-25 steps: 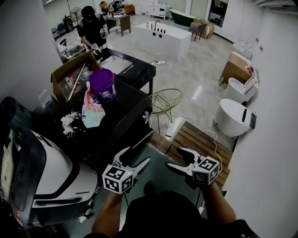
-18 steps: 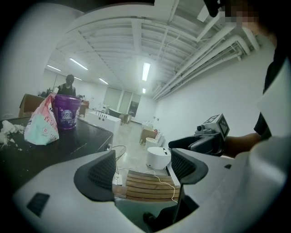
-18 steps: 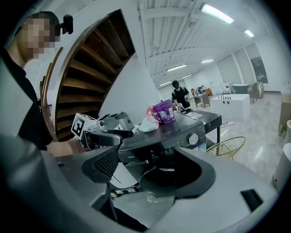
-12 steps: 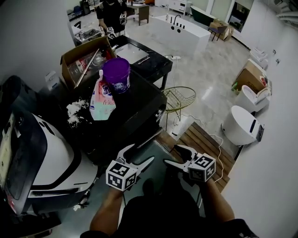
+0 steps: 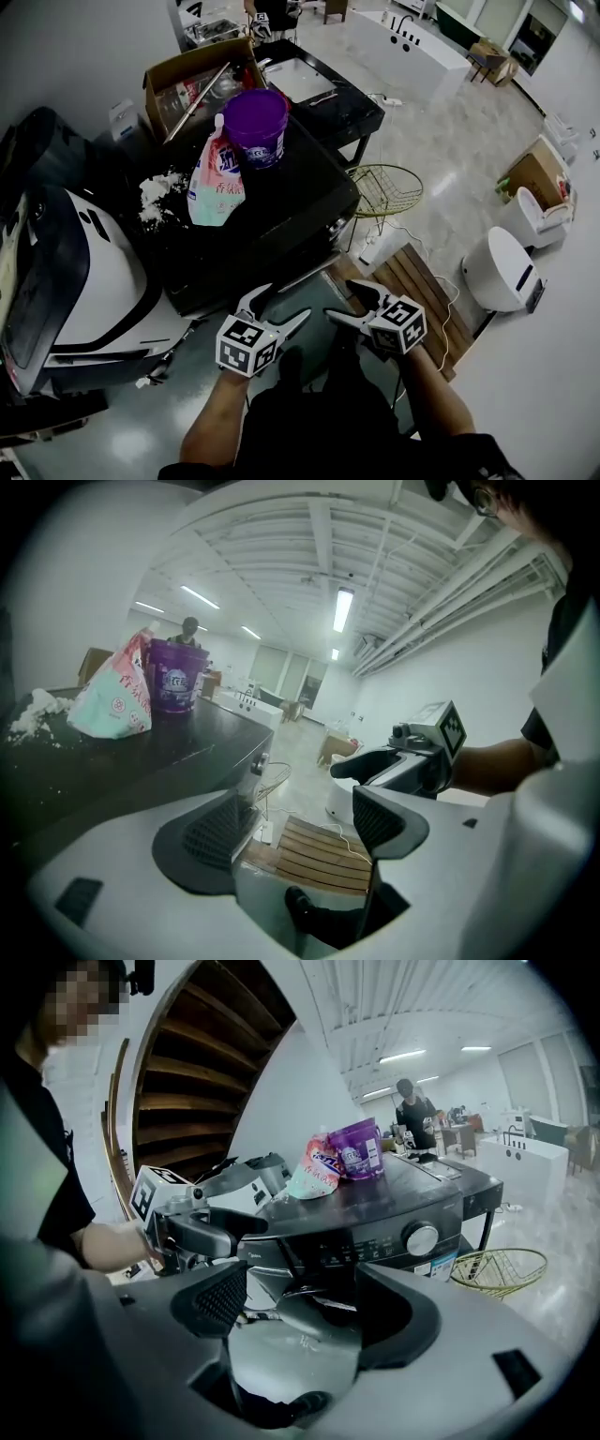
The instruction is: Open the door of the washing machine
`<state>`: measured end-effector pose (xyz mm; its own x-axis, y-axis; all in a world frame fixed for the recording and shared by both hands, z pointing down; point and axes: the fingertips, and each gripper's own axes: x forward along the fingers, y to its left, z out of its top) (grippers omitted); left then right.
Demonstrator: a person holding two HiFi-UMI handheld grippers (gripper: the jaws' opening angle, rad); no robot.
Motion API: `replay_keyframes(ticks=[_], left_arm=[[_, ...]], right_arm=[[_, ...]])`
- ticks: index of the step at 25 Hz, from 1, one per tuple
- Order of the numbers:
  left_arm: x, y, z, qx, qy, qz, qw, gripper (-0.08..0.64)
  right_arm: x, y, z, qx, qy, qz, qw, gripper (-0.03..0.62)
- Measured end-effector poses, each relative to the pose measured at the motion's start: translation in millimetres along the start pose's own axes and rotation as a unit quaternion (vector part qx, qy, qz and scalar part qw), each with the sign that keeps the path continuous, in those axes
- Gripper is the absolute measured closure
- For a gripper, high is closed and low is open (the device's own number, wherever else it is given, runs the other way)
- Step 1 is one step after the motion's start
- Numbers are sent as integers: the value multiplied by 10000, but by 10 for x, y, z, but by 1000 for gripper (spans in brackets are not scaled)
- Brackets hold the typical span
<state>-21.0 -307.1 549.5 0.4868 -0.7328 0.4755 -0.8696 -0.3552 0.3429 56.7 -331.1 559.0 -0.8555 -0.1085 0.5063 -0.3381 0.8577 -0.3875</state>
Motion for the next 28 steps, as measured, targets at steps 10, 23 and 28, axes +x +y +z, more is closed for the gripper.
replay_keyframes(ticks=[10,23,28], left_arm=[[394,141,-171,-368,350,360,9981,161],[896,224,-285,-968,659,1114,9869,175],[1028,313,-345,-1168,580,1426,9811,175]], right_arm=[[406,-533,-185,-336,692,304,9966,238],[794,-1228,-541,-1427,1717,775,9717,255],[1082,-1473,-771,-1828,2019,936,9576,258]])
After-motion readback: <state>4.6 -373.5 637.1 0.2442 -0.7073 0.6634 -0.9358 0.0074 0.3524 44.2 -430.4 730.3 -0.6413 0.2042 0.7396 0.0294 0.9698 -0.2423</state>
